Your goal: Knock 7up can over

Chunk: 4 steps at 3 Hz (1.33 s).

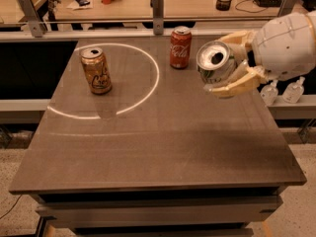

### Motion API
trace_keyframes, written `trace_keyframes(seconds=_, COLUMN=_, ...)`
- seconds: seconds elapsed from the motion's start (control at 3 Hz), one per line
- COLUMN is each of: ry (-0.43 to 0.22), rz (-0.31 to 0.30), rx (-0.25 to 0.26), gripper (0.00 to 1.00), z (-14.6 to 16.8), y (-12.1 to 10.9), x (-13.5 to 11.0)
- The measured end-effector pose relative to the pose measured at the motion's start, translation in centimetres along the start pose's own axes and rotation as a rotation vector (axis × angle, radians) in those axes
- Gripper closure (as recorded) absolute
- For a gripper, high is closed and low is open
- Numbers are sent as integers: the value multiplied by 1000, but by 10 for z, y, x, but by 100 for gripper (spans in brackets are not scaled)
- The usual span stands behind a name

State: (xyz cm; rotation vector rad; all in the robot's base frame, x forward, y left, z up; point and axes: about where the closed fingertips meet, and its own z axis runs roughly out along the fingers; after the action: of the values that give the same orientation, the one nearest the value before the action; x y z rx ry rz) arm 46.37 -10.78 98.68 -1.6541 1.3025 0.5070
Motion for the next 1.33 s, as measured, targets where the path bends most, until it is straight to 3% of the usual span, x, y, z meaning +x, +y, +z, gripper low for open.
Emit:
trace_keyframes(seconds=0.33, ry=172, rz=-117, rx=-101, gripper=100, z=0, y=5, x=-1)
trace_keyframes(seconds=0.67, ry=357, rz=-229, rx=-168, gripper=100, z=3, y=15, x=12)
trace_keyframes(seconds=1.0, ry=548, rz=-288, rx=-165, gripper=100, z=6, y=27, x=33)
trace_keyframes(seconds=1.33, ry=667, rz=-315, rx=-107, gripper=100, z=17, y=31, x=50)
